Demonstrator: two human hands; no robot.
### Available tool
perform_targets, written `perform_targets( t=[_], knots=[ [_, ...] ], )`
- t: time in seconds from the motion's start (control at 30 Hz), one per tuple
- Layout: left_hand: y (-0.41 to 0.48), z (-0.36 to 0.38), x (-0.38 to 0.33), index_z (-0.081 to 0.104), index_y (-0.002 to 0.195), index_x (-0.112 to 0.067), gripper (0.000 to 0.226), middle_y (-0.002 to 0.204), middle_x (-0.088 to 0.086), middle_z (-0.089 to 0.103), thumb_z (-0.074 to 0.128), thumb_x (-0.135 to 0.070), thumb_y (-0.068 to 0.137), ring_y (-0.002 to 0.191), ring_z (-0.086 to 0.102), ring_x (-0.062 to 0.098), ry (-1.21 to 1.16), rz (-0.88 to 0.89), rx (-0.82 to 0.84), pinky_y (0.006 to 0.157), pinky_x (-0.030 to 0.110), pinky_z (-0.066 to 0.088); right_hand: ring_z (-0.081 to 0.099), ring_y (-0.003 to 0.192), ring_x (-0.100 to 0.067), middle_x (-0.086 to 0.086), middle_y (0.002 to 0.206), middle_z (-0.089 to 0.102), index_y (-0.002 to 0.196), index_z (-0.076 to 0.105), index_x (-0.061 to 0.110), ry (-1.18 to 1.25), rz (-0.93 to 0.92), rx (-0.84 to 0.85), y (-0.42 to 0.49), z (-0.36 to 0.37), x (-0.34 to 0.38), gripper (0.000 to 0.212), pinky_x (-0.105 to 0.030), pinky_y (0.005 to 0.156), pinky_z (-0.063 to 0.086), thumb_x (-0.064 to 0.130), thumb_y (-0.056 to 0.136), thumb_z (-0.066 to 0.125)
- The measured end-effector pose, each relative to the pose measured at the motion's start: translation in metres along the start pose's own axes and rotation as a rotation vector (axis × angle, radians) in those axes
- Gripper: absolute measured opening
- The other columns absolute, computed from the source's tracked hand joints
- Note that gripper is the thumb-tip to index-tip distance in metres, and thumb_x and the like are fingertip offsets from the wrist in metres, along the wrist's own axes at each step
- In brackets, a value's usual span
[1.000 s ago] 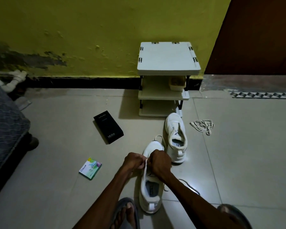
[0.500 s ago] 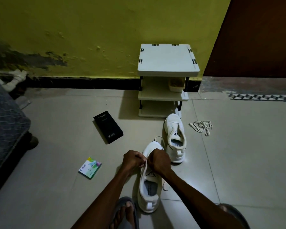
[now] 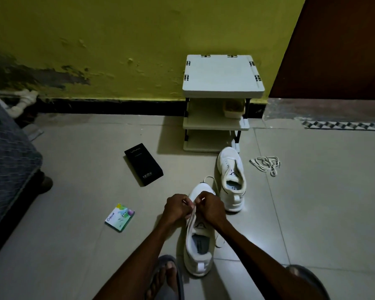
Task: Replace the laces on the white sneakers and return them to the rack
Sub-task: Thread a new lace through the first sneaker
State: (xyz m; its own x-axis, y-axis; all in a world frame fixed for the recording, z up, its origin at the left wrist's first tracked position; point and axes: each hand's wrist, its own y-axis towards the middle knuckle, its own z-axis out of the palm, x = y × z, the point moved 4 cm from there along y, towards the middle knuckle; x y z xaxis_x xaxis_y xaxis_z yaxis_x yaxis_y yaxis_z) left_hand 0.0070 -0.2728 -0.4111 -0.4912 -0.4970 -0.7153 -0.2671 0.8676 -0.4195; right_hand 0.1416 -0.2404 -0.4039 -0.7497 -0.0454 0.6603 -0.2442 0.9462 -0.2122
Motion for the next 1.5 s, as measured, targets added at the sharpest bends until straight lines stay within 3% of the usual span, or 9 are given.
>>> perform_targets(
  t=[0.17, 0.6, 0.7, 0.8, 0.87, 1.0, 1.17, 1.27, 1.5],
  knots=[
    [0.001, -0.001, 0.007, 0.070, 0.072, -0.010, 0.015, 0.065, 0.006, 0.068, 0.067, -0.003, 0.084, 0.052, 0.063, 0.013, -0.150, -0.116, -0.001, 0.052, 0.020, 0.054, 0.048, 0.050, -0.011, -0.003, 0.050, 0.051, 0.057, 0.060, 0.011, -0.102, -0.020, 0.049, -0.009, -0.011, 0.001, 0.045, -0.024, 0.047, 0.032, 0.048, 0.077, 0.075],
    [0.017, -0.102, -0.084, 0.054, 0.089, -0.007, 0.012, 0.070, 0.006, 0.065, 0.049, -0.003, 0.099, 0.061, 0.064, 0.013, -1.241, -0.016, -0.069, 0.065, 0.027, 0.057, 0.031, 0.048, -0.010, 0.002, 0.049, 0.035, 0.047, 0.037, 0.019, -0.016, -0.027, 0.163, -0.014, 0.009, -0.022, 0.049, -0.026, 0.048, 0.021, 0.029, 0.075, 0.076],
    [0.014, -0.069, -0.073, 0.051, 0.084, -0.015, 0.019, 0.061, 0.000, 0.058, 0.041, -0.013, 0.100, 0.045, 0.051, 0.009, -0.594, -0.093, 0.052, 0.043, 0.014, 0.036, 0.028, 0.046, -0.010, 0.003, 0.046, 0.031, 0.045, 0.032, 0.018, 0.022, -0.028, 0.155, -0.014, 0.007, -0.022, 0.054, -0.025, 0.046, 0.018, 0.023, 0.075, 0.077],
    [0.008, -0.023, -0.036, 0.062, 0.113, -0.019, 0.035, 0.114, 0.009, 0.066, 0.043, -0.044, 0.098, 0.102, 0.064, 0.026, 0.675, -0.014, 0.169, 0.080, 0.031, 0.046, 0.028, 0.045, -0.009, 0.003, 0.045, 0.031, 0.044, 0.035, 0.016, 0.036, -0.033, 0.114, -0.016, 0.006, -0.024, 0.051, -0.025, 0.043, 0.020, 0.022, 0.073, 0.076],
    [0.002, -0.004, -0.015, 0.063, 0.116, -0.014, 0.043, 0.123, 0.012, 0.063, 0.045, -0.048, 0.098, 0.112, 0.060, 0.028, 0.817, -0.037, 0.273, 0.088, 0.034, 0.046, 0.031, 0.044, -0.008, 0.003, 0.044, 0.035, 0.045, 0.042, 0.015, 0.039, -0.032, 0.095, -0.017, 0.006, -0.025, 0.045, -0.022, 0.043, 0.026, 0.022, 0.074, 0.075],
    [-0.003, -0.029, -0.051, 0.060, 0.065, -0.017, 0.035, 0.085, 0.003, 0.067, 0.049, -0.002, 0.095, 0.077, 0.061, 0.006, -0.244, 0.134, 0.144, 0.073, 0.033, 0.046, 0.036, 0.047, -0.011, -0.001, 0.047, 0.039, 0.045, 0.039, 0.016, 0.022, -0.047, 0.105, -0.015, 0.009, -0.027, 0.047, -0.021, 0.044, 0.021, 0.024, 0.076, 0.074],
    [-0.014, -0.106, -0.133, 0.058, 0.084, -0.016, 0.025, 0.071, -0.003, 0.062, 0.044, -0.026, 0.102, 0.068, 0.062, 0.010, -1.535, 0.206, 0.100, 0.070, 0.026, 0.050, 0.039, 0.051, -0.013, -0.002, 0.051, 0.043, 0.051, 0.050, 0.010, 0.074, 0.000, 0.148, -0.013, 0.013, -0.030, 0.039, -0.028, 0.050, 0.028, 0.027, 0.074, 0.077],
    [-0.024, -0.116, -0.159, 0.059, 0.084, -0.017, 0.031, 0.061, -0.006, 0.045, 0.039, -0.023, 0.106, 0.045, 0.035, 0.004, -1.611, 0.220, 0.146, 0.042, 0.018, 0.028, 0.040, 0.052, -0.013, -0.004, 0.053, 0.044, 0.053, 0.052, 0.014, 0.096, 0.002, 0.161, -0.014, 0.011, -0.029, 0.035, -0.028, 0.051, 0.028, 0.025, 0.074, 0.077],
    [-0.040, -0.084, -0.175, 0.059, 0.087, -0.017, 0.030, 0.062, -0.006, 0.043, 0.035, -0.016, 0.106, 0.045, 0.031, 0.003, -1.531, 0.173, 0.262, 0.040, 0.016, 0.025, 0.028, 0.043, -0.007, 0.005, 0.044, 0.032, 0.042, 0.034, 0.019, 0.088, -0.019, 0.146, -0.015, 0.008, -0.024, 0.053, -0.022, 0.046, 0.023, 0.020, 0.075, 0.076]
  ],
)
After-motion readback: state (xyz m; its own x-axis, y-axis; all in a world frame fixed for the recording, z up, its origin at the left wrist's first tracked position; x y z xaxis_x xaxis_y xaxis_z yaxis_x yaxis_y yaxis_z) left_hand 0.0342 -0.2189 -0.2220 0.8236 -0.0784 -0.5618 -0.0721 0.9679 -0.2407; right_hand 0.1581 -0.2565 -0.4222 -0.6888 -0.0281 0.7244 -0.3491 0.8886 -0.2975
